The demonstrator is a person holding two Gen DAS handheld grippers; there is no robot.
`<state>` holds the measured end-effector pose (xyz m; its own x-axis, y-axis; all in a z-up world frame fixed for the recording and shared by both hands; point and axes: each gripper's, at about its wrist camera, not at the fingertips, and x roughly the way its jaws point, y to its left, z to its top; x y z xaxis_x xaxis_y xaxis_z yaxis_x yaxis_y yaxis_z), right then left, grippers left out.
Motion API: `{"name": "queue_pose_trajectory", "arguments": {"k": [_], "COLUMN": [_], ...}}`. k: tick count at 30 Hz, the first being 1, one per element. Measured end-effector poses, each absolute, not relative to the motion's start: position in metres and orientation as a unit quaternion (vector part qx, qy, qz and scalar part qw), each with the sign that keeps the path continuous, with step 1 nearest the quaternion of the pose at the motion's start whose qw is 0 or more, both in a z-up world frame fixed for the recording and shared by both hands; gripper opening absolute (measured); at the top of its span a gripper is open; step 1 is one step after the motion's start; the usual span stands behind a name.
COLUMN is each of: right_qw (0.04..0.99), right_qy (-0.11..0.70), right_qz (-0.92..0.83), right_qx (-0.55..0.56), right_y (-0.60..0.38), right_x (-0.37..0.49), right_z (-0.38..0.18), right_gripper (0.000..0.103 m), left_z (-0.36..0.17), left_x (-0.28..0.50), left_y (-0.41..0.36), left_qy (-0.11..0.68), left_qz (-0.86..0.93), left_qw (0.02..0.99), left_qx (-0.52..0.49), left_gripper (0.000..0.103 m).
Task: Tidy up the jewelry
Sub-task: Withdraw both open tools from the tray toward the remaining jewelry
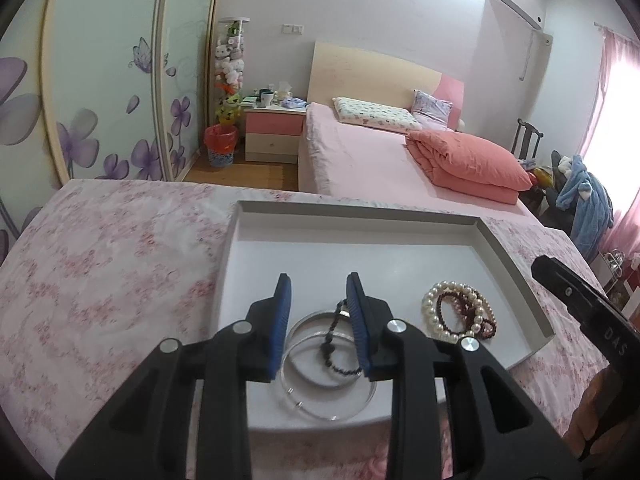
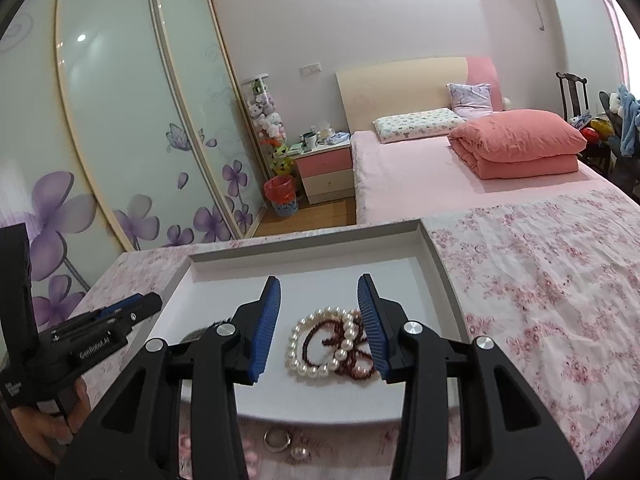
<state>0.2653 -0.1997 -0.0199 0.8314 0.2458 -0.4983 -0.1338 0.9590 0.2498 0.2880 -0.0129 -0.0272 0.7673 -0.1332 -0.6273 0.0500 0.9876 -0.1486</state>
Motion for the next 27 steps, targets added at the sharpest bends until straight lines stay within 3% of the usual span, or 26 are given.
{"name": "queue_pose_trajectory", "arguments": {"k": [5,18,27], "right_qw": [0.948,0.902,0.895], "right_qy": [0.286,0.407,0.421], "right_qz": [0.108,0.138,0.144], "right_qx": [0.086,0.042,0.025], "right_y": [-0.196,-0.185,-0.169], "right_x": [0.248,0.223,0.224], "right_z": [-0.023,-0.074,-0.082], "right_gripper": [0.038,0.024,0.021], "left_z": [-0.025,-0.038,-0.042], "left_x": [0.267,0.211,0.200], "left_y": [-0.007,0.009,0.006], "left_qy": [0.340,0.360,0.367], "left_qz": [-0.046,-0.050,-0.058], "left_qw": [0.937,0.929,0.926], "left_qx": [-0.062,-0.063,-0.059], "left_gripper": [0.030,0.046,0.049]}}
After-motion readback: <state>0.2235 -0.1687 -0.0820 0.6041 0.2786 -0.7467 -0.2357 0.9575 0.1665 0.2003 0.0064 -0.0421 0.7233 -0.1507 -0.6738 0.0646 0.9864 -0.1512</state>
